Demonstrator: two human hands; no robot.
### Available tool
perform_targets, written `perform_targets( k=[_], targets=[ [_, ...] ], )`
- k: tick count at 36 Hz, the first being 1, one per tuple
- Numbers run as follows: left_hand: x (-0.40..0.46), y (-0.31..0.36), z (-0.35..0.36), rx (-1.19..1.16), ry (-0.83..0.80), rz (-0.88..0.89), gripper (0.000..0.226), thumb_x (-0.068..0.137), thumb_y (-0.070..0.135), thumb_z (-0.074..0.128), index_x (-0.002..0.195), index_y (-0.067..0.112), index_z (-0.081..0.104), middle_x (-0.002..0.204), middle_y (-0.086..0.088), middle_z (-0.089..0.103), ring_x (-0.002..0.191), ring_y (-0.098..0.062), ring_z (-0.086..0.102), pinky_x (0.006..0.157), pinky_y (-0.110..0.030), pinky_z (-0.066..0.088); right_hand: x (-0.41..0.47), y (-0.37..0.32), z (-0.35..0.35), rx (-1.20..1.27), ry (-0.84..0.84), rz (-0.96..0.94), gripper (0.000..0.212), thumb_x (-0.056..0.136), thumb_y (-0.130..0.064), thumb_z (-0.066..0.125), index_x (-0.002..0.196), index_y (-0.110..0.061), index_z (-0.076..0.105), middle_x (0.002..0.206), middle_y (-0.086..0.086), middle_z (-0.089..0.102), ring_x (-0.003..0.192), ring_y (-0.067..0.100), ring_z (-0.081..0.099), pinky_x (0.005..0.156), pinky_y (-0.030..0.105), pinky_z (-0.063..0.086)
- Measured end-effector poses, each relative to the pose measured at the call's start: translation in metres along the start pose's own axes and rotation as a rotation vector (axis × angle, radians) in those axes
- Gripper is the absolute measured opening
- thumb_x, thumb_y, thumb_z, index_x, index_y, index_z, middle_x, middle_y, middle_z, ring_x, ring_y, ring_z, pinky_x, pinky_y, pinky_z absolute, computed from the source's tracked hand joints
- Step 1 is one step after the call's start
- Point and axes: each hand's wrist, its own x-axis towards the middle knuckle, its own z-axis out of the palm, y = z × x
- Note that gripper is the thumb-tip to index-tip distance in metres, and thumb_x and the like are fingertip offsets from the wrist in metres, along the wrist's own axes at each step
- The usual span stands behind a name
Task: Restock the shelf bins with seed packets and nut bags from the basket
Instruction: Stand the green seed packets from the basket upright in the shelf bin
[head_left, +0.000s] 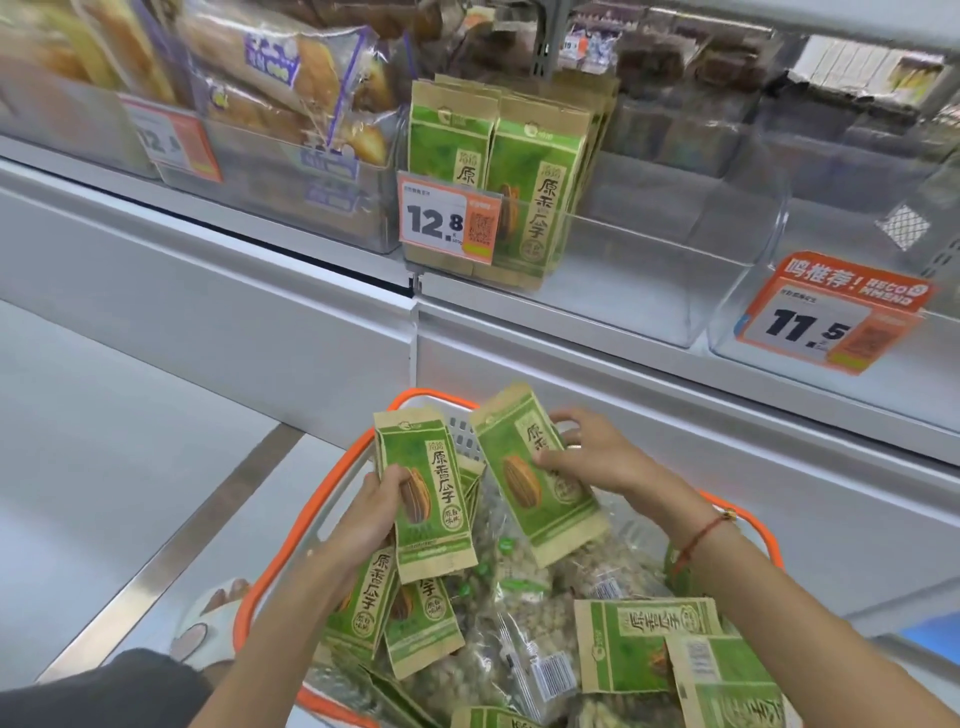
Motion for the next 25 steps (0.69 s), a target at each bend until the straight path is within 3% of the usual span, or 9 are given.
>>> perform_targets(
  k=[3, 7, 12, 15, 17, 20, 22, 23, 25],
  targets=[
    [-0.01, 0.008, 0.011, -0.071, -0.031, -0.004, 0.038, 0.095, 0.045, 0.034, 0.114, 0.02, 0.055, 0.116, -0.011, 0.063, 0.105, -0.026, 0.06, 0.097, -0.042, 0.045, -0.012, -0.013, 0.008, 0.246, -0.096, -0.015, 0.04, 0.086, -0.012, 0.069, 0.119, -0.021, 0.049, 0.097, 0.0, 0.067, 0.076, 0.009, 0.064, 0.057, 0.017, 0.052],
    [-0.019, 0.02, 0.032, -0.255, -0.164, 0.049, 0.045, 0.101, 0.035, 0.026, 0.097, 0.014, 0.065, 0.085, -0.012, 0.074, 0.071, -0.016, 0.07, 0.063, -0.027, 0.054, -0.019, -0.008, 0.034, 0.295, 0.005, -0.086, 0.041, 0.083, -0.016, 0.071, 0.116, -0.025, 0.048, 0.111, -0.001, 0.062, 0.085, 0.012, 0.066, 0.063, 0.021, 0.055],
    [-0.023, 0.03, 0.042, -0.305, -0.223, 0.199, 0.063, 0.086, 0.068, 0.029, 0.118, 0.023, 0.061, 0.113, -0.007, 0.07, 0.101, -0.02, 0.067, 0.086, -0.039, 0.054, -0.023, 0.002, 0.044, 0.331, 0.154, -0.186, 0.039, 0.081, -0.023, 0.074, 0.111, -0.033, 0.052, 0.097, -0.016, 0.06, 0.088, 0.004, 0.062, 0.062, 0.015, 0.053],
    [-0.024, 0.023, 0.04, -0.161, -0.221, 0.206, 0.096, 0.062, 0.093, 0.041, 0.142, 0.042, 0.033, 0.148, 0.005, 0.041, 0.131, -0.019, 0.044, 0.109, -0.052, 0.033, -0.021, 0.007, 0.041, 0.191, 0.202, -0.251, 0.043, 0.078, -0.036, 0.075, 0.112, -0.043, 0.049, 0.108, -0.015, 0.056, 0.104, 0.007, 0.055, 0.083, 0.024, 0.052],
    [-0.031, 0.03, 0.039, -0.123, -0.183, 0.277, 0.103, 0.061, 0.094, 0.038, 0.148, 0.043, 0.015, 0.155, 0.011, 0.023, 0.139, -0.017, 0.03, 0.114, -0.05, 0.025, -0.019, 0.005, 0.031, 0.186, 0.157, -0.223, 0.061, 0.074, -0.042, 0.076, 0.125, -0.042, 0.043, 0.12, -0.014, 0.047, 0.11, 0.007, 0.05, 0.083, 0.022, 0.049],
    [-0.042, 0.048, 0.045, -0.116, -0.113, 0.454, 0.076, 0.082, 0.068, 0.033, 0.149, 0.037, 0.014, 0.148, 0.019, 0.024, 0.128, 0.007, 0.028, 0.11, -0.029, 0.029, -0.017, -0.003, 0.009, 0.281, -0.007, -0.201, 0.087, 0.067, -0.042, 0.078, 0.14, -0.032, 0.032, 0.133, -0.01, 0.048, 0.114, 0.007, 0.053, 0.081, 0.016, 0.049],
    [-0.049, 0.066, 0.048, -0.09, -0.124, 0.61, 0.053, 0.085, 0.058, 0.033, 0.136, 0.049, 0.026, 0.136, 0.025, 0.039, 0.108, 0.025, 0.042, 0.09, -0.009, 0.043, -0.02, -0.016, -0.008, 0.246, -0.068, -0.28, 0.079, 0.072, -0.033, 0.078, 0.139, -0.031, 0.035, 0.129, -0.008, 0.056, 0.111, 0.001, 0.057, 0.082, 0.015, 0.05],
    [-0.051, 0.077, 0.049, -0.066, -0.148, 0.669, 0.042, 0.086, 0.06, 0.036, 0.127, 0.054, 0.029, 0.128, 0.027, 0.048, 0.102, 0.025, 0.048, 0.08, -0.005, 0.045, -0.023, -0.024, -0.017, 0.229, -0.066, -0.334, 0.073, 0.075, -0.027, 0.078, 0.136, -0.032, 0.038, 0.126, -0.01, 0.057, 0.111, -0.001, 0.057, 0.083, 0.014, 0.05],
    [-0.049, 0.101, 0.045, -0.004, -0.147, 0.812, 0.04, 0.083, 0.071, 0.039, 0.121, 0.058, 0.032, 0.116, 0.031, 0.055, 0.107, 0.015, 0.052, 0.08, -0.006, 0.044, -0.029, -0.042, -0.035, 0.209, -0.019, -0.465, 0.069, 0.076, -0.021, 0.078, 0.132, -0.032, 0.041, 0.124, -0.013, 0.059, 0.113, 0.0, 0.056, 0.085, 0.015, 0.049]
  ],
)
